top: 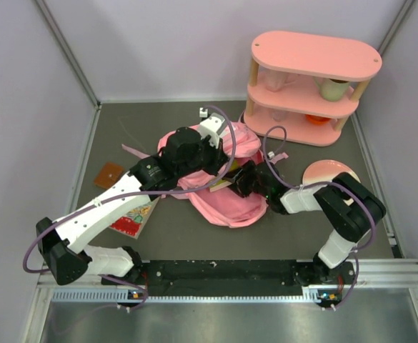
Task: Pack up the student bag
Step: Place the book in the student bag.
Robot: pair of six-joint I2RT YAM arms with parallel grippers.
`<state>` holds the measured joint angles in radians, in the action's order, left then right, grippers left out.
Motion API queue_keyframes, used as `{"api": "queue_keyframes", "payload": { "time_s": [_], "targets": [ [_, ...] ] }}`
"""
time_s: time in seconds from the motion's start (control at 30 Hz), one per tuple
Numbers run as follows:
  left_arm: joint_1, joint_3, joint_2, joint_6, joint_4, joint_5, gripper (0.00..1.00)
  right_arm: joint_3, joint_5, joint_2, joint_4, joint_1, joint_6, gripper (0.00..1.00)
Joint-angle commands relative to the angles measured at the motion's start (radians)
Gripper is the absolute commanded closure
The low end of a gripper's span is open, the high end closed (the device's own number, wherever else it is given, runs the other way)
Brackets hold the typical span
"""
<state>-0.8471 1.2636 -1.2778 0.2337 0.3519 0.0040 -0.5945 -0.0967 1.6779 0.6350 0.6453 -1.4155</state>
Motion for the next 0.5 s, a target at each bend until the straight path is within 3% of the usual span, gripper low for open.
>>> {"api": "queue_keyframes", "payload": {
  "time_s": [0.0, 0.03, 0.07, 0.1, 0.3, 0.47],
  "targets": [
    [-0.003, 0.013, 0.066, 0.006, -0.177, 0.014, 1.00, 0.039, -0.008, -0.032, -0.018, -0.001, -0.006, 0.58],
    [-0.003, 0.011, 0.067, 0.006, -0.179, 0.017, 1.00, 0.059, 0.000, -0.029, 0.038, -0.001, -0.023, 0.65],
    [-0.003, 0.010, 0.070, 0.004, -0.180, 0.022, 1.00, 0.064, 0.003, -0.018, 0.061, 0.001, -0.029, 0.87],
    [-0.003, 0.008, 0.071, 0.004, -0.180, 0.027, 1.00, 0.065, 0.008, -0.014, 0.083, -0.002, -0.037, 0.97],
    [-0.003, -0.004, 0.074, 0.000, -0.179, 0.025, 1.00, 0.021, 0.044, -0.006, 0.230, -0.001, -0.085, 1.00],
    [-0.003, -0.016, 0.075, 0.001, -0.182, 0.056, 1.00, -0.118, 0.129, 0.005, 0.105, -0.003, -0.054, 1.00]
  ]
}}
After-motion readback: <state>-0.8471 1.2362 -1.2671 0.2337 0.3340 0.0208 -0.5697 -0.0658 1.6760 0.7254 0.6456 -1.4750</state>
